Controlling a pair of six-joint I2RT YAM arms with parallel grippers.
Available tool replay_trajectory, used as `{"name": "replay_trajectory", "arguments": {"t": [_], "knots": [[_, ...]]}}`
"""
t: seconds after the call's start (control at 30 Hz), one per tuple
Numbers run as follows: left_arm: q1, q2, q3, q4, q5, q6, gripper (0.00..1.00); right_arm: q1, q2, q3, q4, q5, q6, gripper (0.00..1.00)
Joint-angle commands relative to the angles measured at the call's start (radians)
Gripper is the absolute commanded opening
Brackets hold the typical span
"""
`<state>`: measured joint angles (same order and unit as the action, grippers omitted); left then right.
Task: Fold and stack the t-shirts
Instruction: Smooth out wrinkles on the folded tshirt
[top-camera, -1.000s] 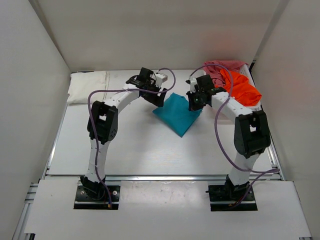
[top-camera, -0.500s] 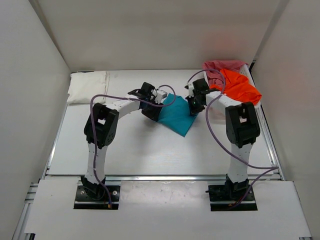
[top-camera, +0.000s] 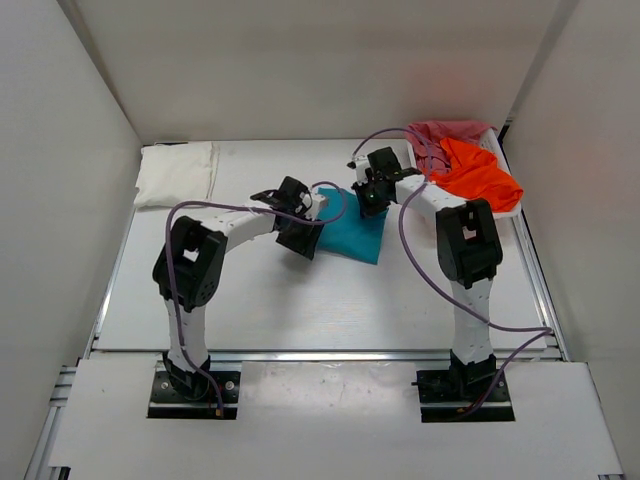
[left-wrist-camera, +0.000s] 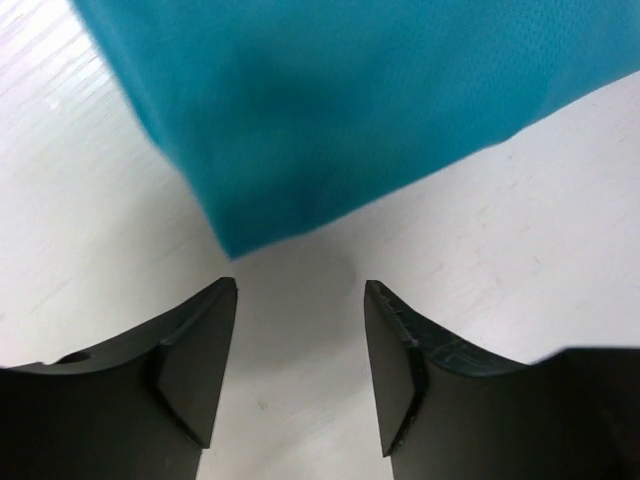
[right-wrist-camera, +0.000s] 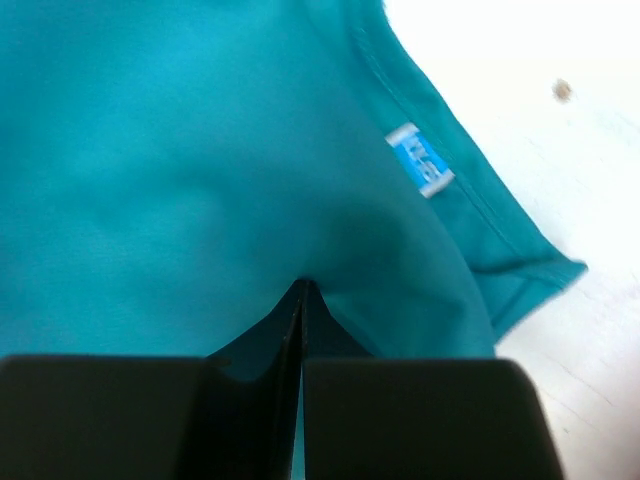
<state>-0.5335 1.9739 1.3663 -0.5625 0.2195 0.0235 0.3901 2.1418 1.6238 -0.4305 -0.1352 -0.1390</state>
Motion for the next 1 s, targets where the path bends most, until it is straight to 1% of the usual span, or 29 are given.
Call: {"name": "replay_trajectory", "arguments": {"t": [0.0,0.07,0.17,0.23,0.27,0.3,0.37,0.4,0.47,0.5,0.53,0.57,0.6,0.73,0.87,0.97], "knots": [[0.027,-0.134,-0.006,-0.04,-0.012,-0.046,0.65,0.003,-0.037,0.059,0.026,-0.067,-0.033,0.0],[0.033,-0.173,-0.015,-0.04,-0.002,-0.033,0.67,-0.002,-0.085,0.088,0.024,-0.082,-0.043,0.0],[0.056,-0.211,0.023,-0.007,0.012,0.009,0.69,-0.014,-0.16,0.068,0.013,-0.101,-0.036,0.0],[0.092,-0.181,0.095,0.048,0.064,0.006,0.71,0.0,-0.232,0.01,0.003,-0.104,-0.048,0.0],[0.104,-0.156,0.152,0.076,0.075,0.0,0.7,0.004,-0.243,-0.034,-0.01,-0.104,-0.05,0.0],[0.118,-0.102,0.187,0.079,0.08,-0.008,0.7,0.013,-0.281,-0.088,-0.013,-0.115,-0.045,0.0],[0.121,-0.006,0.349,0.081,0.104,-0.008,0.69,0.029,-0.327,-0.172,-0.017,-0.122,-0.031,0.0],[0.115,0.062,0.385,0.073,0.107,-0.004,0.7,0.036,-0.345,-0.223,-0.022,-0.135,-0.018,0.0],[0.116,0.158,0.541,0.073,0.127,-0.004,0.7,0.046,-0.362,-0.272,-0.021,-0.15,0.002,0.0],[0.113,0.224,0.58,0.049,0.132,-0.017,0.7,0.053,-0.37,-0.297,-0.024,-0.161,0.004,0.0],[0.11,0.285,0.67,0.026,0.161,-0.011,0.71,0.056,-0.373,-0.32,-0.019,-0.17,0.001,0.0],[0.109,0.33,0.722,0.018,0.17,-0.007,0.71,0.062,-0.375,-0.329,-0.017,-0.182,0.003,0.0],[0.099,0.341,0.743,0.032,0.153,0.012,0.71,0.066,-0.367,-0.356,0.002,-0.182,0.01,0.0],[0.073,0.408,0.786,0.018,0.106,0.056,0.66,0.059,-0.32,-0.372,0.041,-0.181,0.05,0.0],[0.078,0.463,0.813,0.035,0.034,0.026,0.62,0.043,-0.27,-0.374,0.049,-0.164,0.052,0.0],[0.075,0.47,0.814,0.058,-0.034,0.026,0.62,0.029,-0.246,-0.37,0.026,-0.156,0.041,0.0]]}}
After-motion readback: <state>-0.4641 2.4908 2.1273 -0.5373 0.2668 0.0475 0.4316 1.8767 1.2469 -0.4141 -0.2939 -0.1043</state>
